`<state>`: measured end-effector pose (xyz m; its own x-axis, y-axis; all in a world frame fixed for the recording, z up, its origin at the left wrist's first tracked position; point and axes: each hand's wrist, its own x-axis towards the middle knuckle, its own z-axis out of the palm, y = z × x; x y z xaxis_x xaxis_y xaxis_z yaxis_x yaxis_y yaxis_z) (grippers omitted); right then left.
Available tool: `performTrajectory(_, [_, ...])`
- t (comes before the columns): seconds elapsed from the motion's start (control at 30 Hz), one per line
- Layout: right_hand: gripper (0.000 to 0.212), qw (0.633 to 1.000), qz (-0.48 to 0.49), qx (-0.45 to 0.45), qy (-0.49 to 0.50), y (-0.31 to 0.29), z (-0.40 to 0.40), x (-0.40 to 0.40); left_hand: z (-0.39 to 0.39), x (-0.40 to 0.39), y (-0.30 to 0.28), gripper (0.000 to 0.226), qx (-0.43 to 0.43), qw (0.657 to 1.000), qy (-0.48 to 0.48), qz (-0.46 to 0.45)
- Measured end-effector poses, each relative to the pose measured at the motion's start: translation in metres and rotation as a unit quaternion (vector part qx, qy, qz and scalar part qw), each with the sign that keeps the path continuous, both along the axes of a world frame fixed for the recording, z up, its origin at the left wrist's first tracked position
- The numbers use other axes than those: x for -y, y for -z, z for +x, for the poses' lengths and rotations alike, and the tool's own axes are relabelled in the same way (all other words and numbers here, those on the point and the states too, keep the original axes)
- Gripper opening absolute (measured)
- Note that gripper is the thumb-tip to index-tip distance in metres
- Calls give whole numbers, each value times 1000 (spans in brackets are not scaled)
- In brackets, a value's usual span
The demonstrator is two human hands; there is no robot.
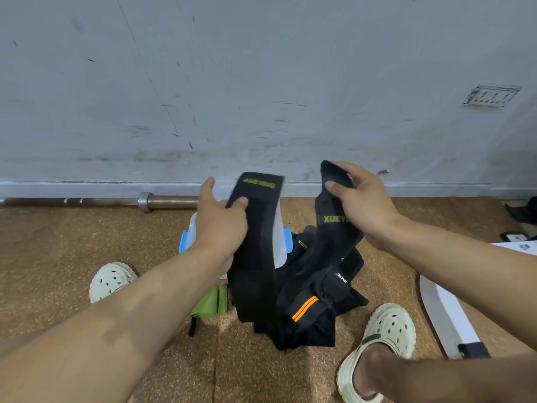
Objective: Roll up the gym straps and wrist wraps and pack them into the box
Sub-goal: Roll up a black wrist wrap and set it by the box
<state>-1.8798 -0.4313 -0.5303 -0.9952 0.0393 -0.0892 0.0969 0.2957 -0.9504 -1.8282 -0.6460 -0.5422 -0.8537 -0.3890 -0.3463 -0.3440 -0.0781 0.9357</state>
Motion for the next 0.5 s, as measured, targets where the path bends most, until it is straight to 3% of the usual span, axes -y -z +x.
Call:
performTrajectory(0.13, [67, 984, 164, -31, -63, -9, -5, -18, -14, 23, 5, 77, 45, 998, -39, 4])
performTrajectory(0.2, [62, 967, 223, -63, -109, -13, -1, -19, -16, 27, 8, 76, 52, 998, -11, 24])
performTrajectory(0.3, [39, 965, 201, -45, -163, -13, 6, -9, -14, 22, 8, 76, 46, 997, 35, 52])
performTrajectory(0.43, [39, 956, 191, -6, -222, -11, 22, 9, -10, 10, 0, 80, -5, 997, 53, 56])
performTrajectory(0.5, [41, 964, 141, 13, -225, -12, 30, 17, -8, 6, -3, 82, -37, 996, 46, 72])
